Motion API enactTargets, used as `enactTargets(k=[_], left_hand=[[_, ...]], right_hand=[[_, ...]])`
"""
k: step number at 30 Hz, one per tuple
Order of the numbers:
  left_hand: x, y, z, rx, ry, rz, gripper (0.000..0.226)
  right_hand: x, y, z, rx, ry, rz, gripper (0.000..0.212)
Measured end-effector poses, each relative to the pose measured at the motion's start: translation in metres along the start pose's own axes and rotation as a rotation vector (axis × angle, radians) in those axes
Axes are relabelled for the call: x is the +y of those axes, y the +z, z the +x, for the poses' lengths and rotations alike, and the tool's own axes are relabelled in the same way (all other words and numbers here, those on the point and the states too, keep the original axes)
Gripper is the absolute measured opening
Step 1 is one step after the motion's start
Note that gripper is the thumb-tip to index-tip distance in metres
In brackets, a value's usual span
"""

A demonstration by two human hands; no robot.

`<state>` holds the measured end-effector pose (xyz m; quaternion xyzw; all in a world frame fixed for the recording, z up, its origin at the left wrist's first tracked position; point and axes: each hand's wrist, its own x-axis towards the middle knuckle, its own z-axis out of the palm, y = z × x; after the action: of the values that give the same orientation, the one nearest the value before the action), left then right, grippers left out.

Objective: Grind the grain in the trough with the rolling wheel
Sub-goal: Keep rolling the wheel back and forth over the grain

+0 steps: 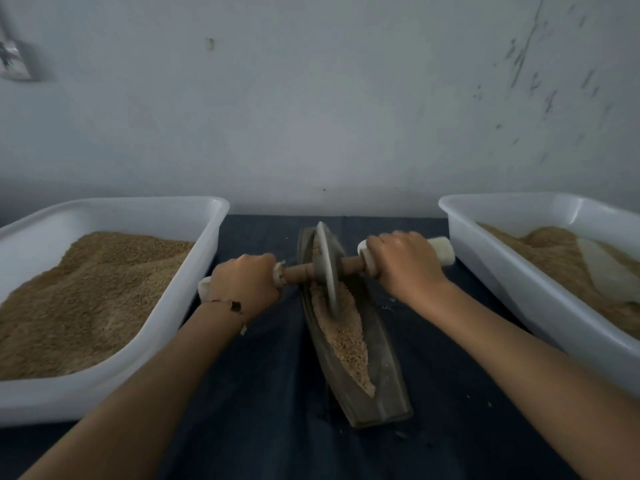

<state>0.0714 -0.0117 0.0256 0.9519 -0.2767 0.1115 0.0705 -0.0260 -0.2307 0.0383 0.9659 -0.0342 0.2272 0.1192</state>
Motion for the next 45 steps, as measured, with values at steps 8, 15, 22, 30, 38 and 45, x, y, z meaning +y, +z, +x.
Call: enactTargets(k=[8,15,22,30,38,45], left_hand=[[0.019,-0.021,-0.055,0.184,0.217,0.235,0.031],[0.006,-0.002,-0.028,0.142,0.117,0.134,0.021],[-0.002,-0.001,0.022,-0.074,-0.115,-0.054,0.012],[0.006,-0.007,-0.035,0.129,0.037,0.067,0.031],[0.018,-0.036,-0.090,0.203,0.249,0.064,0.052],[0.011,-0.007,-0.030,0.164,0.051,0.107,0.022]], right_hand=[[0.013,-0.035,-0.068,-0.393,0.160,0.189,0.013],[0.012,-0.010,-0.025,-0.185,0.078,0.073,0.014],[0.013,0.011,0.038,-0.026,0.006,-0.017,0.022],[0.007,-0.015,-0.023,-0.119,0.029,-0.018,0.017],[0.010,-0.060,-0.072,-0.426,0.135,0.063,0.020],[0.012,-0.010,-0.027,-0.172,0.113,0.053,0.019]])
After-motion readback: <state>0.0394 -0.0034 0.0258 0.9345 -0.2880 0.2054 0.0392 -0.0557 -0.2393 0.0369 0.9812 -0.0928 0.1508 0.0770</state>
